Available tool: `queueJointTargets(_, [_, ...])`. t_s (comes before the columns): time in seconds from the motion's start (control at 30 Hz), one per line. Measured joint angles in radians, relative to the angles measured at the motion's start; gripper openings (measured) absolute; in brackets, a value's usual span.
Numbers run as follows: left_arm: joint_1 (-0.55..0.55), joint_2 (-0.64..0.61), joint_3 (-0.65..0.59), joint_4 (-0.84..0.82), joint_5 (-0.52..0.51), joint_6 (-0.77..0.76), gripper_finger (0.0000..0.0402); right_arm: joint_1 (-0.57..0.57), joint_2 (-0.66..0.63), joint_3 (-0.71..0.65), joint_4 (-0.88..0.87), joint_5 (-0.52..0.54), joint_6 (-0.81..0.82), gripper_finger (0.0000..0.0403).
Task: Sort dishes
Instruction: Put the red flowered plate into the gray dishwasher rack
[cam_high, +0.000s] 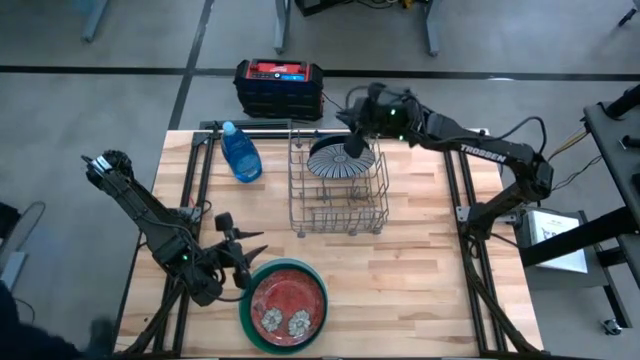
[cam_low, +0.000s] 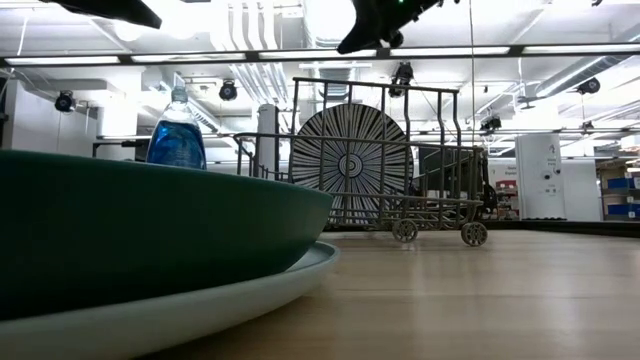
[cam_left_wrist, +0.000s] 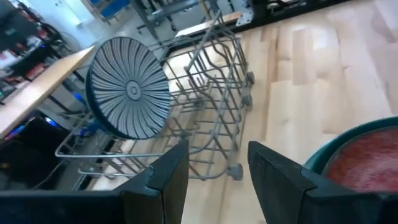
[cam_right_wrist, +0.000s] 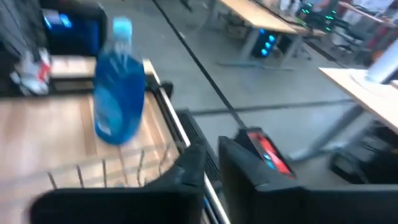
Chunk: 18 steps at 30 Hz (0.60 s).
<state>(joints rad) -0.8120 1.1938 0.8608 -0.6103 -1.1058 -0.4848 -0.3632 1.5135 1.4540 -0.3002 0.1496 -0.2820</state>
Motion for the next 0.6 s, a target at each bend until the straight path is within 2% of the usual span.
queueJointTargets(0.17, [0.0, 0.0, 0.0, 0.015, 0.05, 0.0, 0.0155, 0.125, -0.003, 0.0, -0.084, 0.185, -0.021, 0.0006])
queueJointTargets(0.3, [0.0, 0.0, 0.0, 0.026, 0.088, 0.001, 0.0155, 0.227, -0.022, 0.0, -0.132, 0.287, -0.013, 0.0002])
queueJointTargets(0.6, [0.0, 0.0, -0.004, 0.058, 0.19, 0.0, 0.0155, 0.415, -0.067, 0.0, -0.278, 0.297, 0.141, 0.0001])
